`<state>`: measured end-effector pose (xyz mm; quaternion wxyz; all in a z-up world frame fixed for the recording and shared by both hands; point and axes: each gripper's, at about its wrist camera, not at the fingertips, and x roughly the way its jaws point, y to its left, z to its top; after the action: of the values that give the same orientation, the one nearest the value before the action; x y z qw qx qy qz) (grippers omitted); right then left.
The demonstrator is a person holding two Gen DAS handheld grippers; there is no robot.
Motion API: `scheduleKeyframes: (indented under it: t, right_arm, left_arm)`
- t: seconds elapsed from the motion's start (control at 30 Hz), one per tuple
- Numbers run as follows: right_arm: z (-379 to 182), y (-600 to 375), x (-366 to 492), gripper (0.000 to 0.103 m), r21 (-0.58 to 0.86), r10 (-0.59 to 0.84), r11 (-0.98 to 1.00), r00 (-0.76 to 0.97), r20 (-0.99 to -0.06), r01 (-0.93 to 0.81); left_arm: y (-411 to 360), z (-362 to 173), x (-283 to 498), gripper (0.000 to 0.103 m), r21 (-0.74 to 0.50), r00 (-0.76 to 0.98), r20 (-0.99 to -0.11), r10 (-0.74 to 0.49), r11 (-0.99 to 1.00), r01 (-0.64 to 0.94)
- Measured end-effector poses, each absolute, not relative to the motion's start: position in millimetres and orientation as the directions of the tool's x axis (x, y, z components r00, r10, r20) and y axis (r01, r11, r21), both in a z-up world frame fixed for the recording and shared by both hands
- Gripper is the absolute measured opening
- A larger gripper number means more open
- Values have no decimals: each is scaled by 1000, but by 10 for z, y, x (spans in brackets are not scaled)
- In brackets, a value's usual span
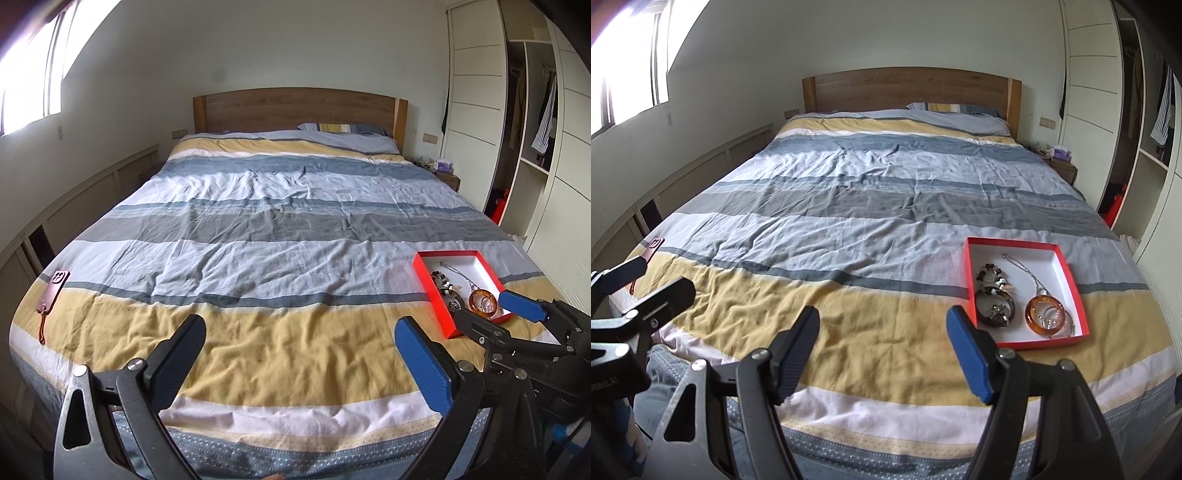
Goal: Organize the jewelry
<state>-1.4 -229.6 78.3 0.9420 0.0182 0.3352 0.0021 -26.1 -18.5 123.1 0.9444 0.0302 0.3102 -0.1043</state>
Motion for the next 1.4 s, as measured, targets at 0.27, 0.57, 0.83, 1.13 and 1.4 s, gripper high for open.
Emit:
scheduleKeyframes:
  t: [0.27,0.57,0.83,1.13,1.4]
  right_arm:
    - [783,-2217,-173,70,11,-18,999,792,-610,32]
    - [774,-2271,-308,70,6,-63,997,805,-590,82]
    - [682,-2318,-344,71,7,-72,995,797,-600,95]
    - [514,-2331,-264,71,20,-57,996,776,-628,89]
    - [457,-2339,-136,71,-6,-74,996,758,-648,92]
  left_arm:
    - [-38,1221,-409,102,2,800,-579,-155,982,191]
    - [69,1173,-496,102,15,803,-583,-126,986,165]
    - [81,1079,-493,102,22,789,-603,-117,986,163]
    - [72,912,-373,102,27,758,-643,-108,986,164]
    - [92,744,-147,102,13,728,-679,-99,989,146]
